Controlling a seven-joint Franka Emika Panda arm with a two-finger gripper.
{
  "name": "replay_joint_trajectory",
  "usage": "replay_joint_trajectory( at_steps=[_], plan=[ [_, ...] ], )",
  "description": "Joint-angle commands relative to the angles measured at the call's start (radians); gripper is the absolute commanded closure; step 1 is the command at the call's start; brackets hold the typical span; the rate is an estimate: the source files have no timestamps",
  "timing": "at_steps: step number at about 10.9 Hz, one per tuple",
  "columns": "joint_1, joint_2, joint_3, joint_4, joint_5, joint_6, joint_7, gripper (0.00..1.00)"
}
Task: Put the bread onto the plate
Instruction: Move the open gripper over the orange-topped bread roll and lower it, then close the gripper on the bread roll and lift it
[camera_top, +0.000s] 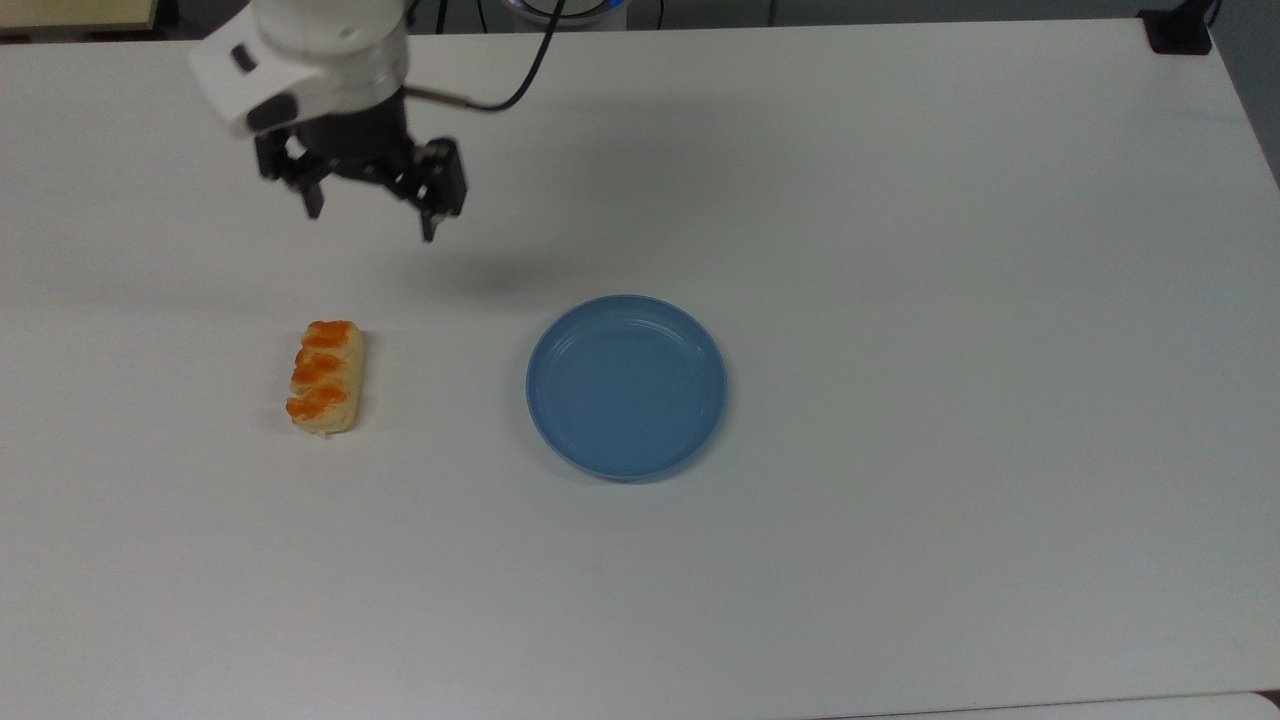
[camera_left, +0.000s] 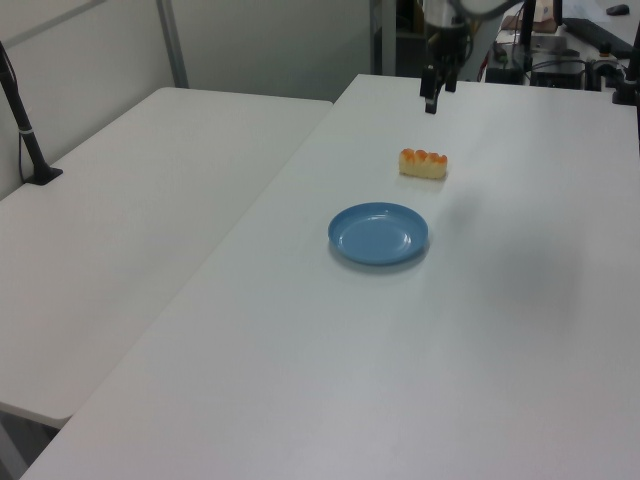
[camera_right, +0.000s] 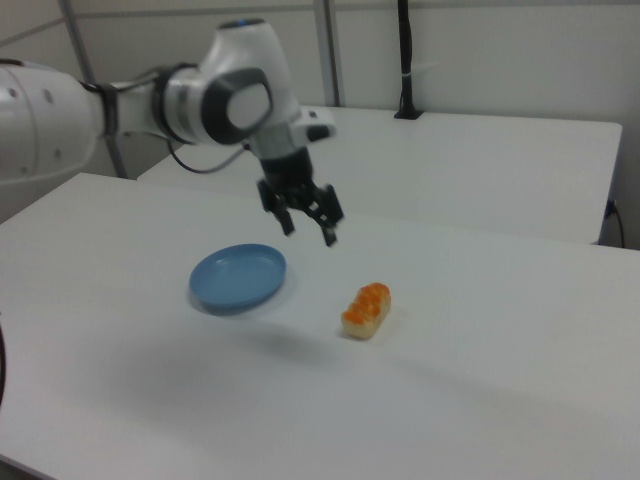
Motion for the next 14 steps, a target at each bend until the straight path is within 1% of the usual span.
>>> replay_joint_trajectory(
  at_steps=[1,2,3,5,10,12,13,14],
  plan=[
    [-0.081,0.158,-0.002,0.01,-0.005,0.142,-0.068,0.0],
    [-0.101,0.206,-0.002,0.031,-0.006,0.175,-0.089,0.0],
    [-0.112,0.238,-0.002,0.033,-0.008,0.205,-0.096,0.0],
    [-0.112,0.285,-0.001,0.033,0.006,0.283,-0.084,0.0],
    [-0.106,0.288,0.013,0.03,0.014,0.291,-0.074,0.0],
    [-0.101,0.308,0.013,0.025,0.014,0.344,-0.074,0.0],
    [-0.101,0.317,0.013,0.023,0.012,0.36,-0.077,0.02],
    [-0.103,0.32,0.013,0.023,0.014,0.361,-0.088,0.17]
  ],
)
